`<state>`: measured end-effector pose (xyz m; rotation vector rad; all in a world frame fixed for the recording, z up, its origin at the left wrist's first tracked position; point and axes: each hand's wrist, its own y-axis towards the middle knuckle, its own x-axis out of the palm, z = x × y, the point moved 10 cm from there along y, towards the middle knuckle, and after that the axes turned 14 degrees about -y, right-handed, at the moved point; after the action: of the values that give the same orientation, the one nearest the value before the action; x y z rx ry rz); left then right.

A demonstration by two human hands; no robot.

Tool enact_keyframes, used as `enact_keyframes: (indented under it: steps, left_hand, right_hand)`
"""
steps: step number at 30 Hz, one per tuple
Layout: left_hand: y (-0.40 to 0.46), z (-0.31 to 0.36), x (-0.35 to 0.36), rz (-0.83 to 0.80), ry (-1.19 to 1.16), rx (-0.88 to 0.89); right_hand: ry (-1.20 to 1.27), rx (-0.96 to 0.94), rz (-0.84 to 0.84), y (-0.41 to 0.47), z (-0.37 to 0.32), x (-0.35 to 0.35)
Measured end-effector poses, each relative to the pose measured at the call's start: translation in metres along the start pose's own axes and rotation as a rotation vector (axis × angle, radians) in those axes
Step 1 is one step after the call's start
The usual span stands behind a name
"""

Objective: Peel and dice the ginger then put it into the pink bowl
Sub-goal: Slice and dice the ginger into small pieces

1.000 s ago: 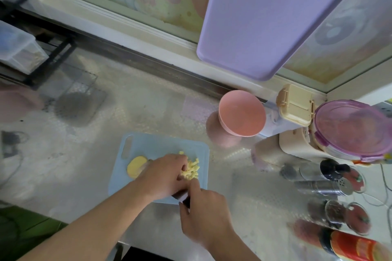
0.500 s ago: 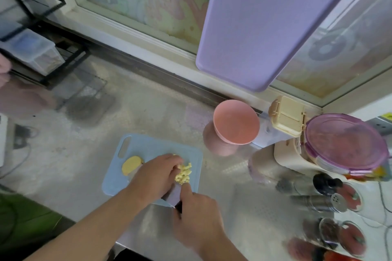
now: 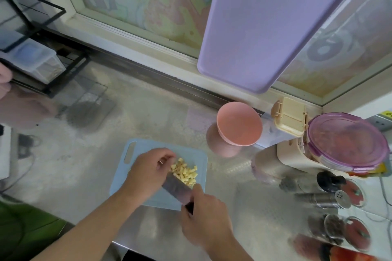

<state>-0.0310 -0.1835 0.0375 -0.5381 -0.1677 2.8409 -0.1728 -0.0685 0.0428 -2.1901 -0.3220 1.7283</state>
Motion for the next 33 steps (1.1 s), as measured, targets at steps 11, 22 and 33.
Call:
enact_keyframes:
  steps: [11, 22, 33]
  left_hand:
    - [-0.004, -0.091, -0.078, 0.131, 0.169, -0.266]
    - [-0.01, -0.099, -0.04, -0.102, 0.55, -0.161]
    - [-0.016, -0.107, -0.041, 0.03, 0.3, -0.292]
  right_hand:
    - [0.268, 0.349, 0.066, -0.01, 0.018, 0.004]
    - [0.395, 0.402, 0.073, 0.0, 0.001, 0.016]
    - [0.551, 0.441, -0.012, 0.018, -0.026, 0.04]
